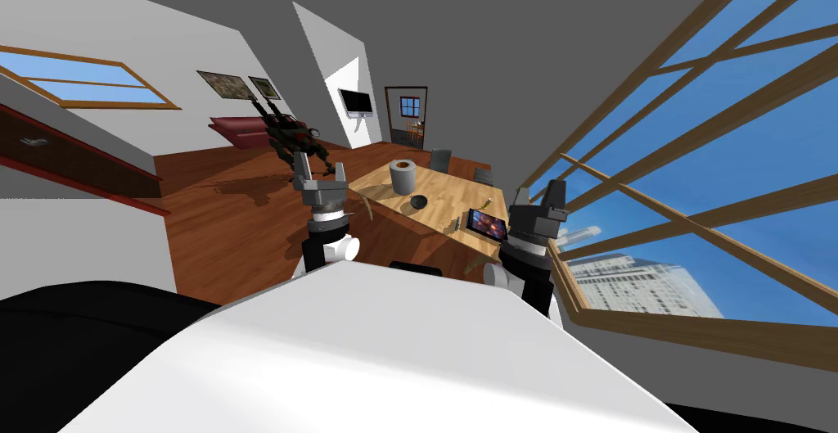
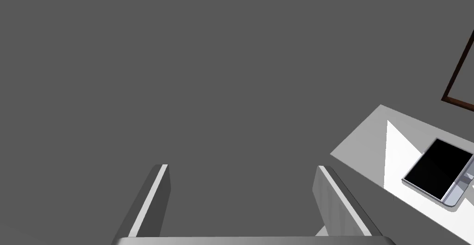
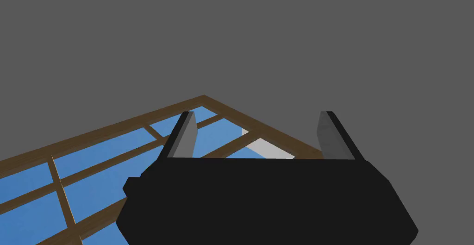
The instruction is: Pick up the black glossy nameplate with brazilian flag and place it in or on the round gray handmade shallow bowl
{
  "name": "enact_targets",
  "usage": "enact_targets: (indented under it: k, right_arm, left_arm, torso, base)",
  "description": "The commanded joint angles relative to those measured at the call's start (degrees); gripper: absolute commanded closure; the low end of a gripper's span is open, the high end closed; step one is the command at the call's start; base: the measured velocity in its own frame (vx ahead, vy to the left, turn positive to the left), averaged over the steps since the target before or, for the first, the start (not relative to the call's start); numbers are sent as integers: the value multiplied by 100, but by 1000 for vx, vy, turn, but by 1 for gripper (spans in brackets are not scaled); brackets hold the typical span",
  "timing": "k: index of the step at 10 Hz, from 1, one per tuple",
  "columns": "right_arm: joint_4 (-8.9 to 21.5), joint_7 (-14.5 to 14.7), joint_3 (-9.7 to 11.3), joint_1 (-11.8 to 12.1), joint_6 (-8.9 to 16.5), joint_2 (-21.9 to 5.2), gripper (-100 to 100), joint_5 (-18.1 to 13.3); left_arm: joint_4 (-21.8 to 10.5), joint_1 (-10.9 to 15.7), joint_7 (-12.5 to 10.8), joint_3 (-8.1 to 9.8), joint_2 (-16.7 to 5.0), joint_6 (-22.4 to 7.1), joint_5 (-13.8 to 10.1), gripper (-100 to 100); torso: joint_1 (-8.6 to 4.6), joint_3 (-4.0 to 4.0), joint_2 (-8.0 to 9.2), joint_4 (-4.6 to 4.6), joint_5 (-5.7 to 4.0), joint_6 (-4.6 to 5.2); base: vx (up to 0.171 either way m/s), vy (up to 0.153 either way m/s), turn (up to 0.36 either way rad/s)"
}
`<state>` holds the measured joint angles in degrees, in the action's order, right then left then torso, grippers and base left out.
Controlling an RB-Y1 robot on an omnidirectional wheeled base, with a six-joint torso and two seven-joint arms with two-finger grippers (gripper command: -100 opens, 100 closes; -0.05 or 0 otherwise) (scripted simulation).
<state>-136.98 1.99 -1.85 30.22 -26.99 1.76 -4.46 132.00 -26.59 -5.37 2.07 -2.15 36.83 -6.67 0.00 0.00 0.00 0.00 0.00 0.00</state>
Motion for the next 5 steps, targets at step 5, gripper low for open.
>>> enact_targets:
  k: [5]
  right_arm:
    - [448, -582, -108, -276, 638, -602, -100, 210]
  left_arm:
    - [0, 0, 0, 0, 0, 0, 0, 0]
  torso:
    - [11, -8, -14, -3, 2, 0]
  base:
    - [27, 31, -20]
